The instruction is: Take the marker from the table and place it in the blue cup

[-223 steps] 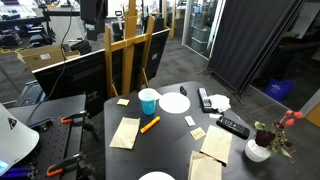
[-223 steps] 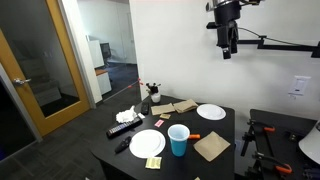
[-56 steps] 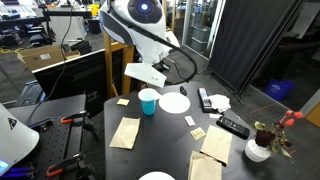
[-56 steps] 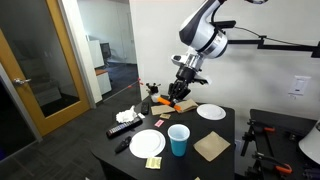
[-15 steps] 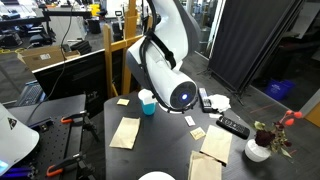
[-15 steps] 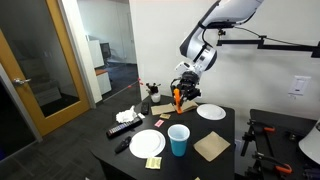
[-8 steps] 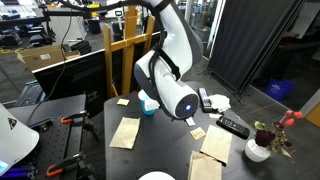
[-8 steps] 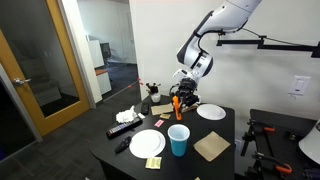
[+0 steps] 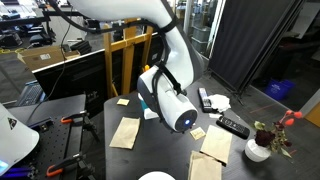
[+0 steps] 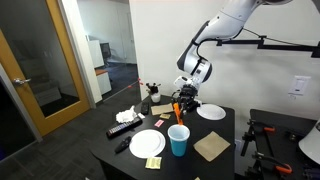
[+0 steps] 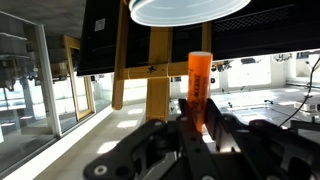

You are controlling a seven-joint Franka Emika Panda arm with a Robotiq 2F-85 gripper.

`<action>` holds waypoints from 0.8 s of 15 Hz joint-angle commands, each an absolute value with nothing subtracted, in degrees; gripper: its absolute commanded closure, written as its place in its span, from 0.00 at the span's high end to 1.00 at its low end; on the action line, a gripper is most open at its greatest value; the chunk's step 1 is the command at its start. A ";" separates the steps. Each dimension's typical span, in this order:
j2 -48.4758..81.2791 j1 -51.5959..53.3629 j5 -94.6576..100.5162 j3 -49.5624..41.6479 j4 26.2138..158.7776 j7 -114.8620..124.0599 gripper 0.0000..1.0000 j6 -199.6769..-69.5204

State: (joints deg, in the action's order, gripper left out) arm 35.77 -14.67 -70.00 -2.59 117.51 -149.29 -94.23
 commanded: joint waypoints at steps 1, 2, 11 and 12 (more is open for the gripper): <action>37.88 -15.93 -68.93 -1.35 115.60 -149.29 0.05 -95.16; 38.44 -16.05 -68.91 -1.24 115.28 -149.29 0.05 -95.24; 41.80 -17.40 -68.80 0.45 113.26 -149.29 0.05 -97.83; 42.12 -17.66 -68.75 0.76 113.08 -149.29 0.05 -97.99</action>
